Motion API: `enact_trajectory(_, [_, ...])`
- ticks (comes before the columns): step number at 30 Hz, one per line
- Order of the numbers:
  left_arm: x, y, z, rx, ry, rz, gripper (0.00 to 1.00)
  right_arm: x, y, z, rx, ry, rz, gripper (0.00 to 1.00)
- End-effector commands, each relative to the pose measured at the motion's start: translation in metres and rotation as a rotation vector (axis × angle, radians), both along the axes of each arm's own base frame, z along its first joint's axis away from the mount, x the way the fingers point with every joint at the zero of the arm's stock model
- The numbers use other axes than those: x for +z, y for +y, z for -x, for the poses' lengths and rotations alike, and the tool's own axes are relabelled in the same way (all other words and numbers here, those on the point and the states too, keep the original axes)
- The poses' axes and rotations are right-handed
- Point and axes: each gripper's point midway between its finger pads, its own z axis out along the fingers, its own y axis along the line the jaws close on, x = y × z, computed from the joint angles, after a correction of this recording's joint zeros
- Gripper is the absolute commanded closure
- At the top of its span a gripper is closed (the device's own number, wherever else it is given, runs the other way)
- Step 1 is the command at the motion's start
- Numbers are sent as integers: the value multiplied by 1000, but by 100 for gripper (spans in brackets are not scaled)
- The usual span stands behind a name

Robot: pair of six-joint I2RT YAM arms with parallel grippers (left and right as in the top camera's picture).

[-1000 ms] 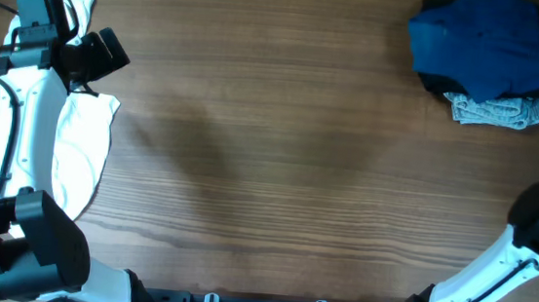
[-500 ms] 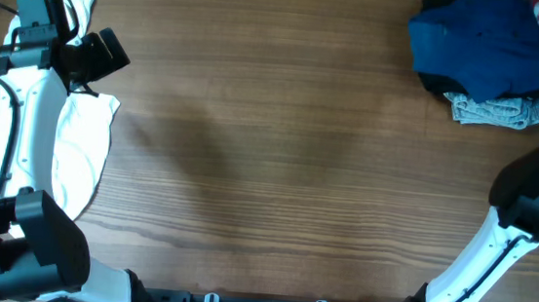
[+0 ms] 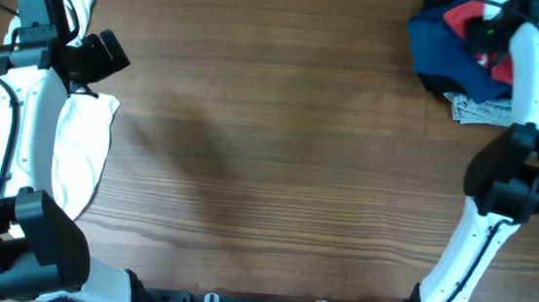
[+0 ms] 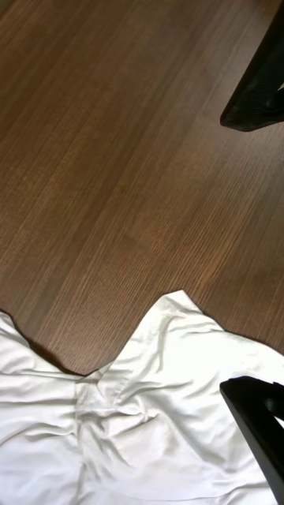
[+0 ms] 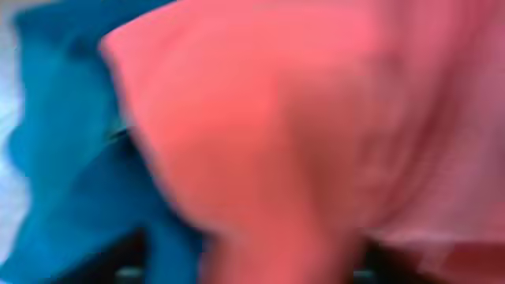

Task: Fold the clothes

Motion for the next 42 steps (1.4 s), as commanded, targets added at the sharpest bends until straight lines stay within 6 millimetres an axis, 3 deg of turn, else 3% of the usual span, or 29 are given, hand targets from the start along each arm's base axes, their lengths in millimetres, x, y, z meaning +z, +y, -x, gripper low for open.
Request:
enact_trajectory(1, [2, -1, -1, 3, -7, 13, 0, -14, 19, 3, 68, 43, -51, 1])
enact_trajectory(4, [1, -2, 1, 3, 5, 16, 0, -2, 26, 8, 81, 34, -86, 8])
enact_trajectory(9, [0, -2, 2, 3, 10, 17, 0, 65, 46, 11, 140, -103, -165, 6])
enact_trajectory(12, [0, -2, 2, 3, 10, 17, 0, 118, 48, 18, 155, -213, -147, 2])
enact_trajectory(15, [0, -2, 2, 3, 10, 17, 0, 140, 48, 19, 160, -268, -131, 3])
enact_trajectory(17, [0, -2, 2, 3, 10, 17, 0, 149, 40, 8, 111, -328, -122, 10])
enact_trajectory(21, [0, -2, 2, 3, 9, 17, 0, 156, 2, -22, -175, -483, -194, 23])
enact_trajectory(24, [0, -2, 2, 3, 10, 17, 0, 123, -17, -40, -315, -489, -272, 31])
enact_trajectory(27, [0, -2, 2, 3, 10, 17, 0, 73, -27, -46, -378, -412, -307, 29])
enact_trajectory(28, [0, -2, 2, 3, 9, 16, 0, 54, -27, -49, -379, -380, -314, 25])
enact_trajectory(32, [0, -2, 1, 3, 7, 16, 0, -49, -26, -50, -435, -212, -345, 13])
enact_trajectory(37, [0, -2, 1, 0, 7, 14, 0, -175, -9, -29, -486, 12, -419, 2])
enact_trajectory(39, [0, -2, 1, -3, 8, 13, 0, -207, -3, -14, -495, 90, -434, 1])
enact_trajectory(42, [0, -2, 1, -3, 8, 13, 0, -203, -1, -11, -470, 106, -427, 1])
